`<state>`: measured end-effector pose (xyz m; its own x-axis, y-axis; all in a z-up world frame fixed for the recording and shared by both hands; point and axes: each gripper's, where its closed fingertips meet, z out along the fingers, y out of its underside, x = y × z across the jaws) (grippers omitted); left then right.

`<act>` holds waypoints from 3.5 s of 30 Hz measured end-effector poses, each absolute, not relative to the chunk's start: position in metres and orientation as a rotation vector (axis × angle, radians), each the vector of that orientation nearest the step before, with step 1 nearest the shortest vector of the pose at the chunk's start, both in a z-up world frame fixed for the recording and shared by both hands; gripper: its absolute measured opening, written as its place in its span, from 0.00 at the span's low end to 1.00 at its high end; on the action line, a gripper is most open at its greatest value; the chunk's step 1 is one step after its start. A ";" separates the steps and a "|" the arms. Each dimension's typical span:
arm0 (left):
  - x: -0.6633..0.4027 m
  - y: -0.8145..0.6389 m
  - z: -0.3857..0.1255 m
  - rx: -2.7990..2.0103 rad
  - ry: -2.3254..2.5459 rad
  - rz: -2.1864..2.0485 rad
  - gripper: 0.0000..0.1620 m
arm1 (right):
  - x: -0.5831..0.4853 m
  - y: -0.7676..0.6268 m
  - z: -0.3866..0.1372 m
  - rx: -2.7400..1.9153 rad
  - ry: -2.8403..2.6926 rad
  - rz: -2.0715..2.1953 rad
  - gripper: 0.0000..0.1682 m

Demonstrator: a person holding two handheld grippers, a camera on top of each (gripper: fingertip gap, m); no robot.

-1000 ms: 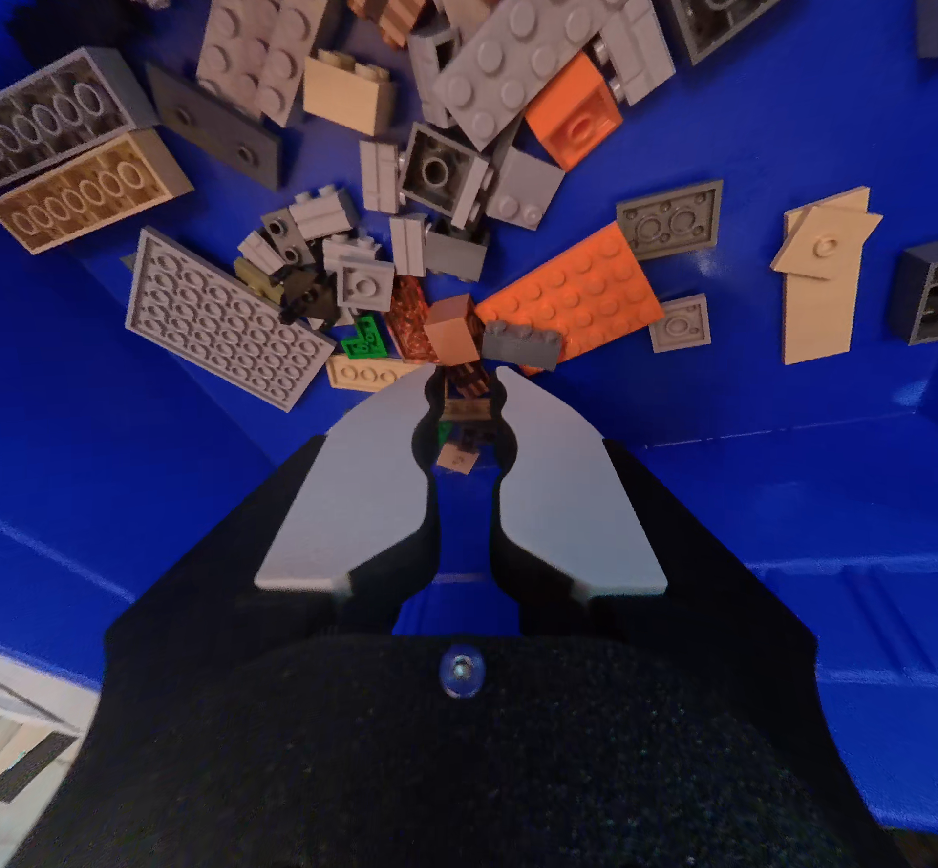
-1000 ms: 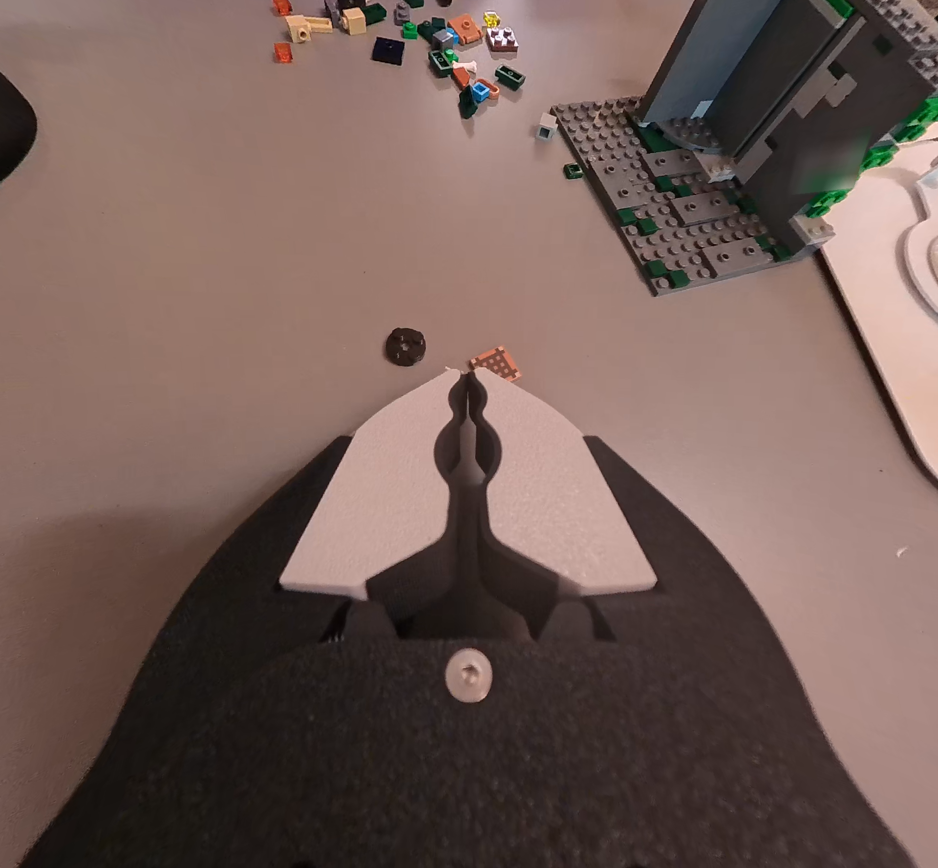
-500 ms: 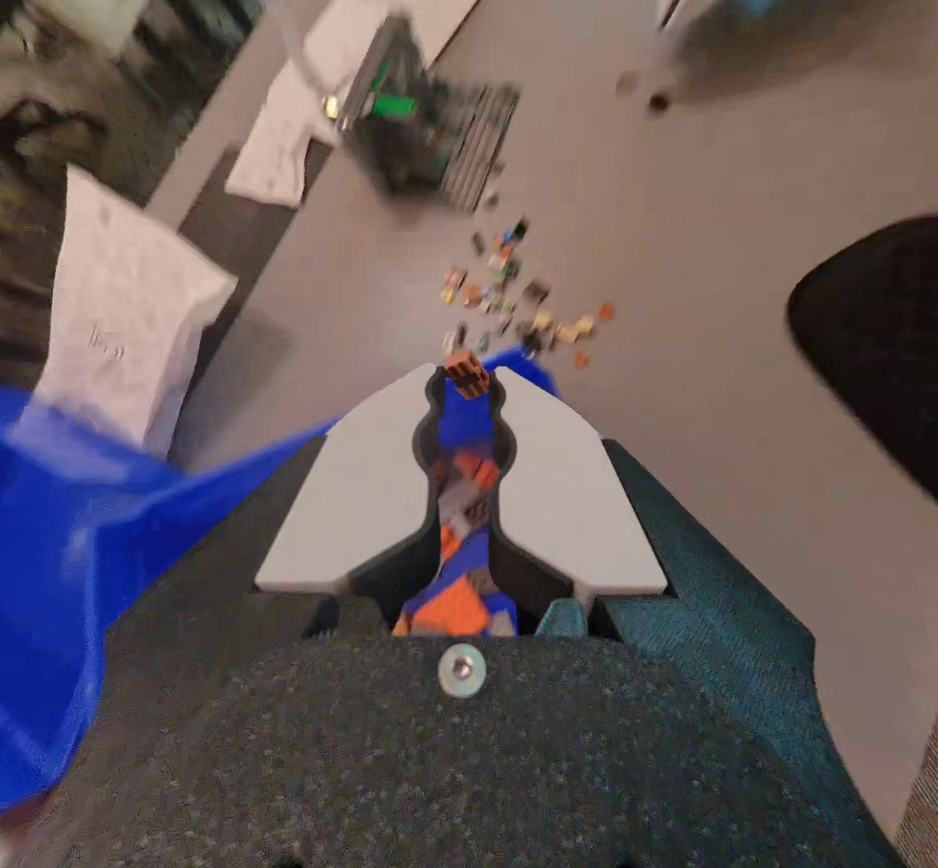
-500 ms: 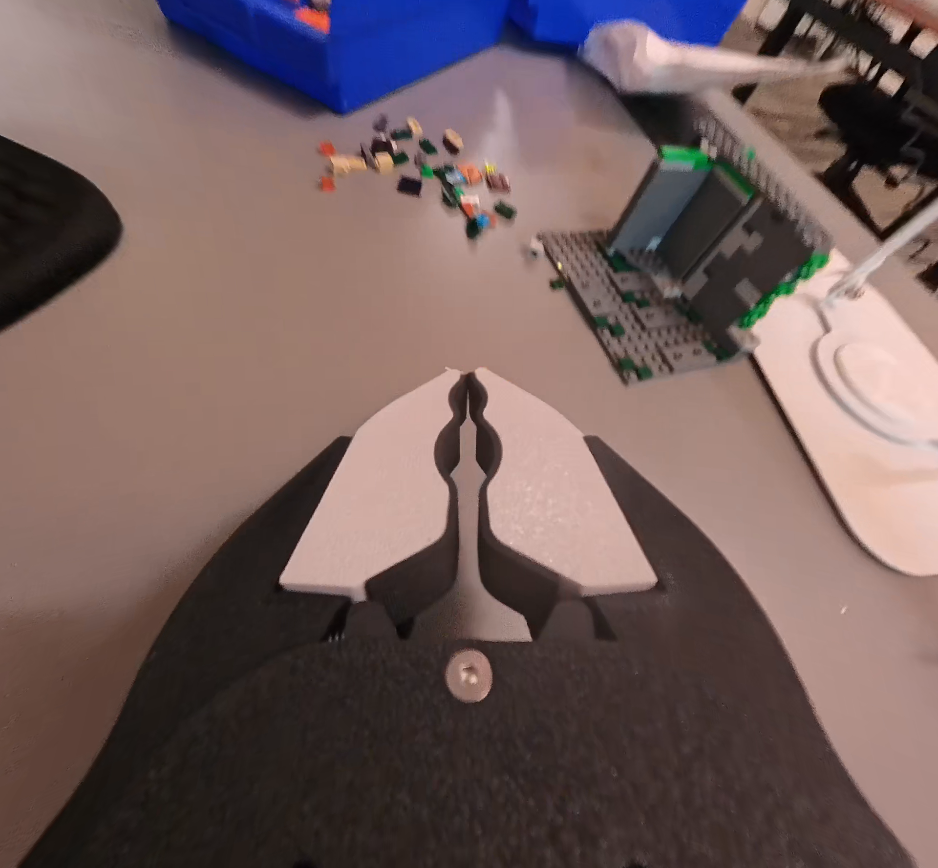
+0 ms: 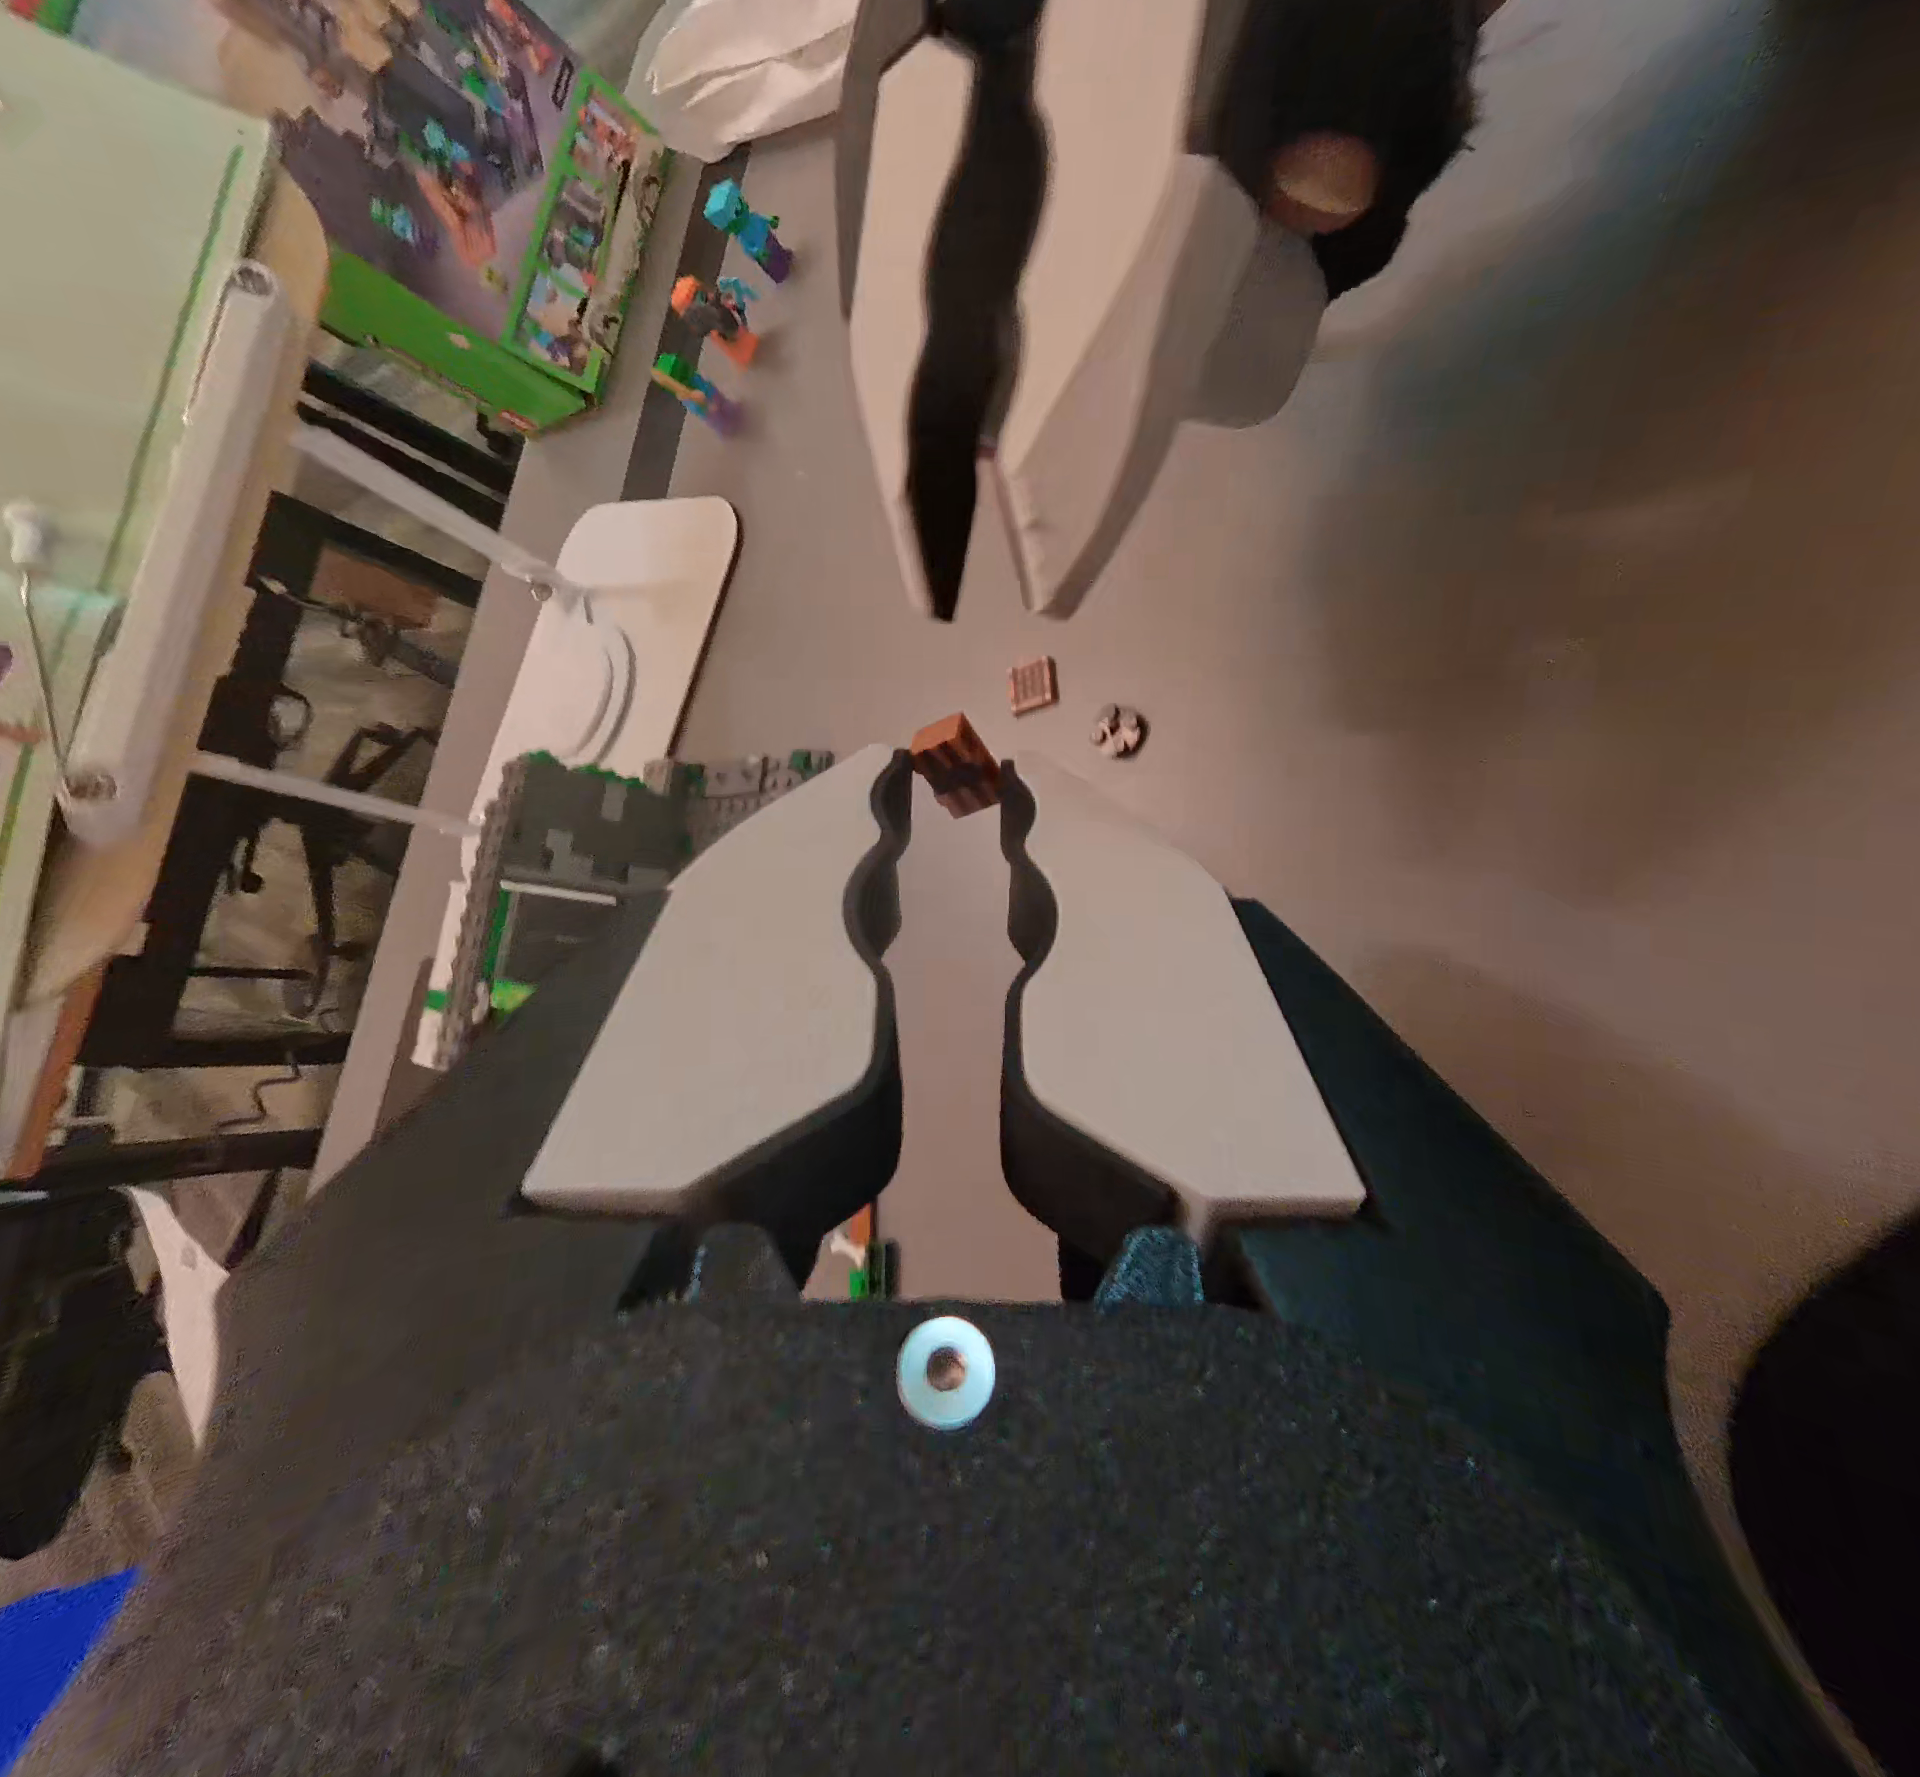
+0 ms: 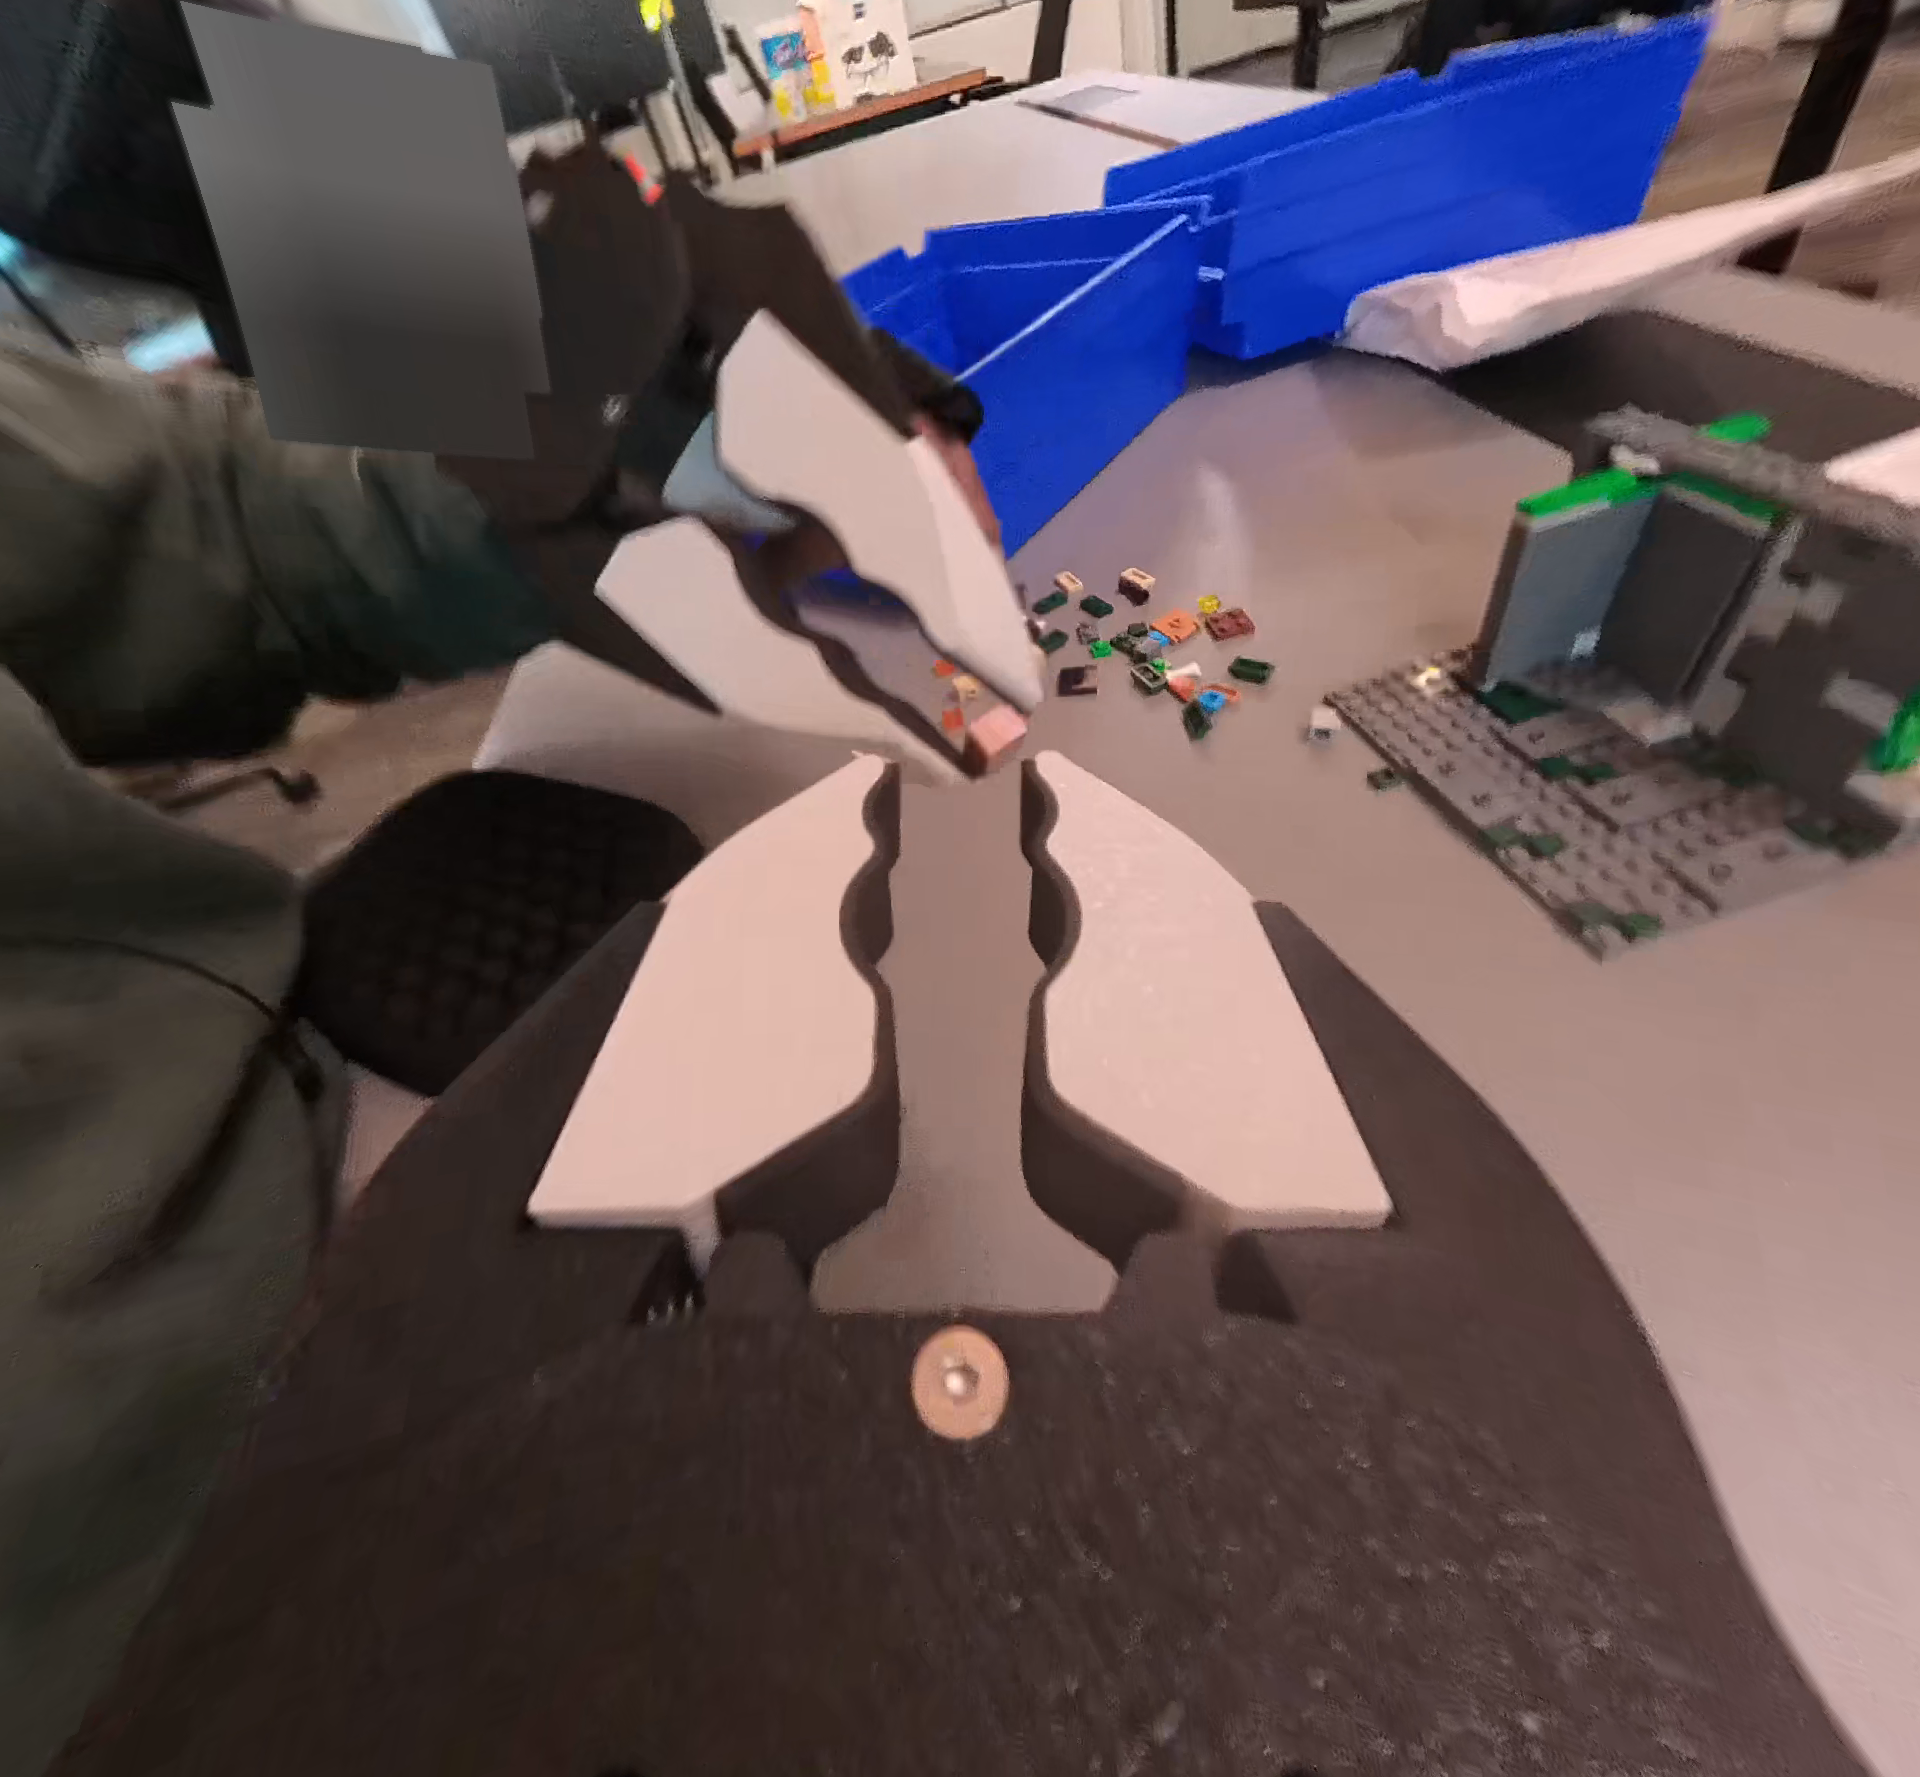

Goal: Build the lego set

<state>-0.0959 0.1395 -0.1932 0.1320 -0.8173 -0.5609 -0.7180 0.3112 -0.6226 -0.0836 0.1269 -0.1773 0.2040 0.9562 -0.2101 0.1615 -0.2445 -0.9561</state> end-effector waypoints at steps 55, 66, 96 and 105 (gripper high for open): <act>0.003 0.151 -0.210 -1.548 1.608 -0.773 0.05 | 0.000 0.158 -0.190 -1.514 -1.238 0.866 0.06; 0.002 0.153 -0.232 -1.568 1.648 -0.680 0.05 | 0.002 0.158 -0.213 -1.588 -1.315 0.841 0.04; -0.057 0.176 -0.292 -1.836 1.674 -0.623 0.19 | 0.016 0.196 -0.284 -1.964 -1.251 0.566 0.05; -0.056 0.175 -0.293 -1.841 1.658 -0.674 0.18 | 0.017 0.194 -0.285 -1.958 -1.281 0.551 0.08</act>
